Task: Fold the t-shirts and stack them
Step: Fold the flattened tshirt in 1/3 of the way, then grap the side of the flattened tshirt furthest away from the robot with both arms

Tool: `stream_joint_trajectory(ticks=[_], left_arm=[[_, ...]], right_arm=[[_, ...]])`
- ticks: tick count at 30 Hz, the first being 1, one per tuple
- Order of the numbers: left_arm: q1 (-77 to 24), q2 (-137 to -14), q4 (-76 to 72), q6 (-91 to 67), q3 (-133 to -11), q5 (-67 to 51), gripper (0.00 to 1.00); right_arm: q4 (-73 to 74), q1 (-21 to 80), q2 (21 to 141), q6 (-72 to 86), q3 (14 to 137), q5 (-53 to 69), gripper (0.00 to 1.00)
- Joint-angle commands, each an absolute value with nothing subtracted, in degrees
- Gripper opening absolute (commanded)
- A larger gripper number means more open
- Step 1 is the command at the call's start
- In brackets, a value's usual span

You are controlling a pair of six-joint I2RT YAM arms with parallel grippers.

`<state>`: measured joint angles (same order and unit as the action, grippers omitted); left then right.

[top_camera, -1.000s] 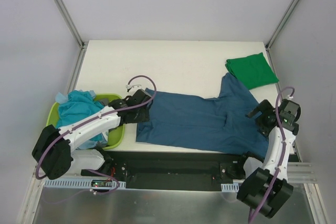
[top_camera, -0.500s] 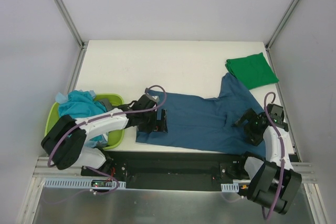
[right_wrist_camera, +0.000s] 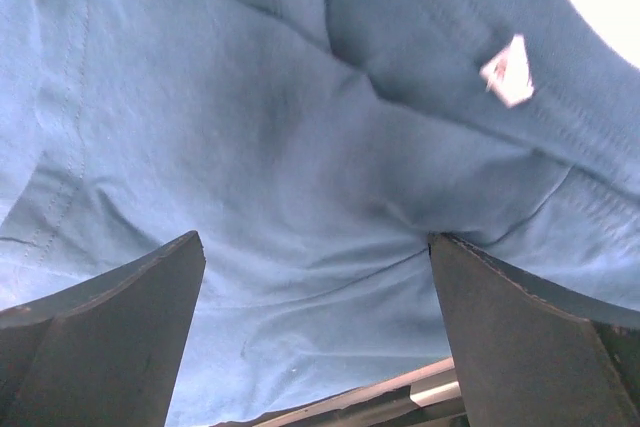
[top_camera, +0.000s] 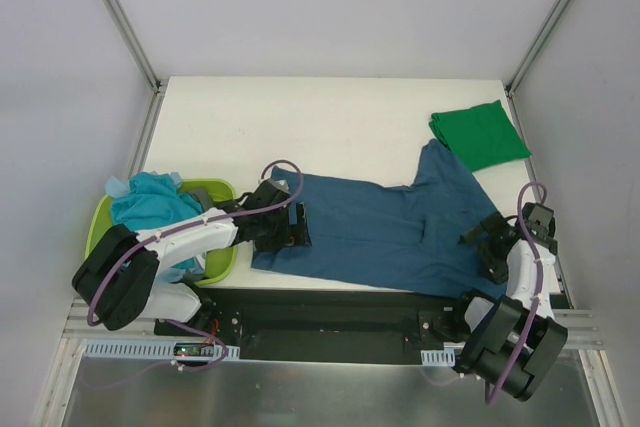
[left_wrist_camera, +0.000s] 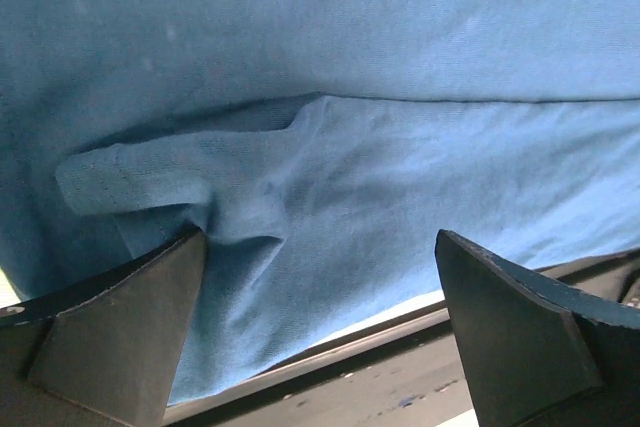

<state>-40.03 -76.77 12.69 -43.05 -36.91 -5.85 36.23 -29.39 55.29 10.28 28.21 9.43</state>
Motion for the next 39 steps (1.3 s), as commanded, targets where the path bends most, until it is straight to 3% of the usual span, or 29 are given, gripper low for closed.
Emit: stream_joint_trajectory(ticks=[1,7,14,20,27,39], left_arm=[[-39.55,-73.74,22.76,-39.57,-37.43,-2.09,0.99],[-39.55,-71.81,23.03,-33.14,-47.18,-5.1,0.99],[-33.25,-76.45,25.75,-28.66,-58.87,1.85,0.99],[-23.83,-88.04,26.89,-22.42,-72.22,5.37,0.99],[-15.21,-104.48,27.77,-14.86,-83.3,-3.42,0.98],[-14.94,-119.7,30.5,-14.41,-90.88,-8.71,0.66]], right_arm=[[34.55,-30.06,53.97,8.44,28.39,12.54,0.96],[37.78,-28.31,48.26,5.1,35.23,15.91,0.96],[33.68,-11.71,50.87,-4.81,47.71,12.91,0.96],[23.65,1.21,67.2,-24.49,58.86,14.76,0.96],[38.04,4.57,95.68,-43.84,86.98,18.63,0.96],[56.68,4.92,125.49,-51.85,118.37,16.97,0.99]])
